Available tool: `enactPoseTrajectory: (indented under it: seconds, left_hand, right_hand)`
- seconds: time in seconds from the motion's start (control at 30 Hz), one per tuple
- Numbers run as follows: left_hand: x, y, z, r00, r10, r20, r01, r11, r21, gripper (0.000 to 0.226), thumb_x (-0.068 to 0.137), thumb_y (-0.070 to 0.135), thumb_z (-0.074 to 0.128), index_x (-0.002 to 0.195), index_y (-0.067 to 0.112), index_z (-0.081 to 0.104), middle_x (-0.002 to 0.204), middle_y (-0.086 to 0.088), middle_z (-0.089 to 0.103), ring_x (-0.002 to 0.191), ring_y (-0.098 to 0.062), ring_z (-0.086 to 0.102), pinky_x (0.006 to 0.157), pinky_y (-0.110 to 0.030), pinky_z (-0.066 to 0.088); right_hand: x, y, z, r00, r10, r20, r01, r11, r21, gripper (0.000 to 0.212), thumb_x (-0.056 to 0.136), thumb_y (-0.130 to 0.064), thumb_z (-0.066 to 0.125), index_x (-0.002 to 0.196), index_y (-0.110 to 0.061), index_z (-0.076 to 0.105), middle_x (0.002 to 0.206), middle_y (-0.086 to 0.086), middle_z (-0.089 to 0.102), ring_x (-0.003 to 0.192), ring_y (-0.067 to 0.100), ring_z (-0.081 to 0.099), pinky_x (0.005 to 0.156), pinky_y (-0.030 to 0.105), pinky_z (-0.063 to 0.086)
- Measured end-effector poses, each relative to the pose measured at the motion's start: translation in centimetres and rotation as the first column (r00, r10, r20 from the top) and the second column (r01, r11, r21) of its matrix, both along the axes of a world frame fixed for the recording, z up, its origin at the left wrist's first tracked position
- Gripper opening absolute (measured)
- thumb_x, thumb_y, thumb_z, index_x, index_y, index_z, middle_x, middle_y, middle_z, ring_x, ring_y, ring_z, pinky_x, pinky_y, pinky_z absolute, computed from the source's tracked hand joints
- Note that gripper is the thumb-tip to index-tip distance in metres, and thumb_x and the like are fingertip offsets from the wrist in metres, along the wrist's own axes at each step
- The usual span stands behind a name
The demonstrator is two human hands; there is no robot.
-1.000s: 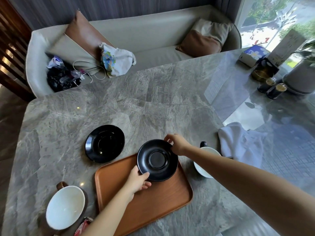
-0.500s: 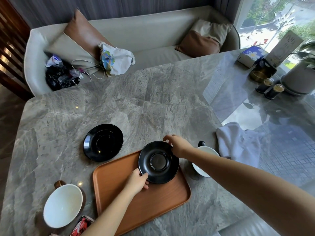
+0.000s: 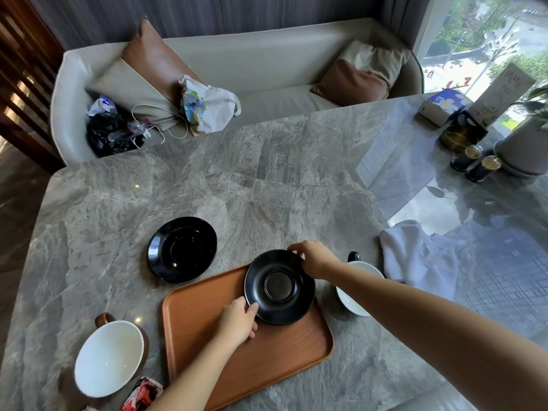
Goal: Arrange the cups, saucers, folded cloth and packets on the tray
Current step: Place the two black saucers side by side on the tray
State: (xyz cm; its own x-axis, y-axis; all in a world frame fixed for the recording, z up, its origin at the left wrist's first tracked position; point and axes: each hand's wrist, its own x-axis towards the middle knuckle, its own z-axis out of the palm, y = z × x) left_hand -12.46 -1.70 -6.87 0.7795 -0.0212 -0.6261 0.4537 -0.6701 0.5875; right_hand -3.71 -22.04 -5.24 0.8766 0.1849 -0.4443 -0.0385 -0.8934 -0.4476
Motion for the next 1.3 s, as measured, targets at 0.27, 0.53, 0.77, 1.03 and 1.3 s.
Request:
enactPoseTrajectory:
  seconds: [0.27, 0.53, 0.77, 1.03, 1.3]
  left_hand:
    - [-0.1, 0.0, 0.3, 1.000, -0.011, 0.023, 0.010, 0.999, 0.034, 0.025, 0.093, 0.027, 0.046, 0.074, 0.010, 0.049, 0.059, -0.002, 0.065, 0.044, -0.016, 0.059, 0.060, -0.028, 0.052]
    - [-0.1, 0.4, 0.0, 1.000, -0.020, 0.022, 0.020, 1.000, 0.000, 0.029, 0.093, 0.029, 0.047, 0.070, 0.013, 0.045, 0.058, 0.000, 0.063, 0.044, -0.014, 0.059, 0.063, -0.031, 0.053]
    - [2.4, 4.0, 1.7, 0.979, -0.202, -0.030, 0.204, 0.971, 0.123, 0.031, 0.090, 0.042, 0.047, 0.067, 0.021, 0.044, 0.062, 0.002, 0.061, 0.046, -0.010, 0.056, 0.047, -0.020, 0.038]
    - [7.4, 14.1, 2.8, 0.873, 0.358, 0.332, -0.408, 0.908, 0.093, 0.022, 0.085, 0.026, 0.058, 0.098, 0.013, 0.045, 0.096, -0.012, 0.060, 0.095, -0.033, 0.059, 0.082, -0.039, 0.044]
    - [9.6, 17.8, 0.3, 0.853, 0.512, 0.104, -0.516, 0.856, 0.021, 0.053, 0.086, 0.025, 0.059, 0.128, 0.005, 0.035, 0.109, -0.003, 0.053, 0.110, -0.028, 0.054, 0.089, -0.030, 0.040]
  right_hand:
    - [-0.2, 0.1, 0.1, 1.000, -0.016, 0.010, 0.017, 1.000, -0.007, 0.046, 0.083, 0.000, 0.050, 0.123, -0.021, 0.059, 0.119, 0.009, 0.065, 0.108, 0.029, 0.059, 0.084, 0.035, 0.048]
    - [0.0, 0.4, 0.3, 0.999, -0.026, -0.021, 0.025, 0.999, -0.032, 0.045, 0.081, -0.001, 0.052, 0.122, -0.020, 0.057, 0.115, 0.010, 0.065, 0.101, 0.028, 0.062, 0.083, 0.035, 0.052]
    - [1.5, 1.9, 0.8, 1.000, -0.025, -0.010, 0.025, 0.999, -0.038, 0.044, 0.081, -0.031, 0.067, 0.122, -0.020, 0.055, 0.120, 0.005, 0.057, 0.105, 0.023, 0.057, 0.086, 0.034, 0.050]
    - [3.8, 9.7, 0.9, 0.997, 0.049, 0.060, -0.059, 0.984, 0.166, 0.045, 0.087, -0.019, 0.062, 0.129, -0.011, 0.049, 0.121, 0.010, 0.060, 0.099, 0.025, 0.061, 0.089, 0.036, 0.049]
    - [6.6, 16.0, -0.6, 0.883, -0.210, -0.419, 0.379, 0.847, 0.374, 0.038, 0.092, -0.012, 0.054, 0.129, -0.007, 0.044, 0.095, 0.009, 0.062, 0.071, 0.018, 0.059, 0.066, 0.030, 0.049]
